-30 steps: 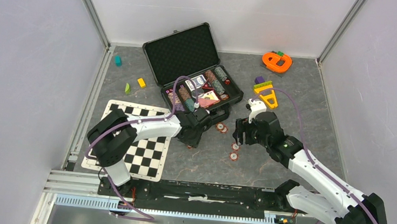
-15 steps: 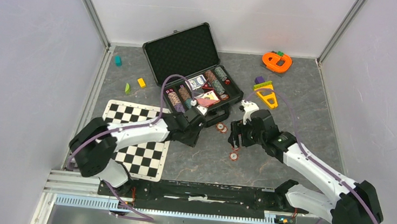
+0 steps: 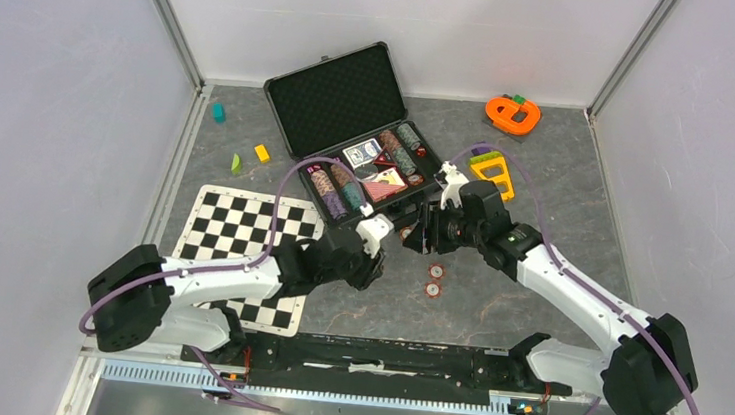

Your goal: Pack up texas hold em set

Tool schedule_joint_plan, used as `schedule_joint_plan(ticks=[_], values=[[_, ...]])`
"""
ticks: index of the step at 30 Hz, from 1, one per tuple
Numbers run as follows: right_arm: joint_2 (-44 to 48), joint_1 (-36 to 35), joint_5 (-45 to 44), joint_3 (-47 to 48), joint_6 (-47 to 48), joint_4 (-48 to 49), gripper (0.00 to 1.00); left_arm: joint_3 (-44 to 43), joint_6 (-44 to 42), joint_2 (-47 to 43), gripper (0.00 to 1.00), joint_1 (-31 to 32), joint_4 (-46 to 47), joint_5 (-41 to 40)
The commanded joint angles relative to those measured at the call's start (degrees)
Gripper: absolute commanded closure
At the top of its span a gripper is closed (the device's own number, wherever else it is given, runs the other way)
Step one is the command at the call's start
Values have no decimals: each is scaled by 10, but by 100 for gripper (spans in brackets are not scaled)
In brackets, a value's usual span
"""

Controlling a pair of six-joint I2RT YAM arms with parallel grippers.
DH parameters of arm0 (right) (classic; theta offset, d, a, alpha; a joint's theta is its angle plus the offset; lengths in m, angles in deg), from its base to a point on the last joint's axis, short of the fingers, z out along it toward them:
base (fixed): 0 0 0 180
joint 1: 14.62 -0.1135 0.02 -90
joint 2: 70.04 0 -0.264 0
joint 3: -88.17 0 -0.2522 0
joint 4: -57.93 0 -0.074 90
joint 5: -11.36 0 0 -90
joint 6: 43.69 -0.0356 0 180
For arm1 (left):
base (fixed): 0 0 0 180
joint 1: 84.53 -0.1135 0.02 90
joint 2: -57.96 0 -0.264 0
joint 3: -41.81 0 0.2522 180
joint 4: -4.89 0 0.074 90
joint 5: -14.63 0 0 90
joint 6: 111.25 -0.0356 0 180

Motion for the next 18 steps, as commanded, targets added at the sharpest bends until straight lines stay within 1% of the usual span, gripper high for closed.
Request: schedule_joint_plan(ticks=[1, 3, 8, 16, 17, 18], values=[[-15, 1, 65, 15, -52, 39, 47, 8, -85, -22, 69, 42, 129, -44], [-21, 1, 74, 14, -55, 40, 49, 11, -99, -20, 69, 53, 145, -49], [-31, 0, 88, -3, -56, 47, 49, 10, -114, -9, 69, 69, 165, -63], [-44, -1, 105, -25, -56, 64, 51, -5, -123, 2, 69, 80, 170, -74], [-45, -1, 108, -26, -56, 66, 52, -6, -124, 3, 69, 80, 169, -73], [-48, -1, 113, -28, -56, 69, 55, -8, -125, 4, 69, 81, 170, -72]])
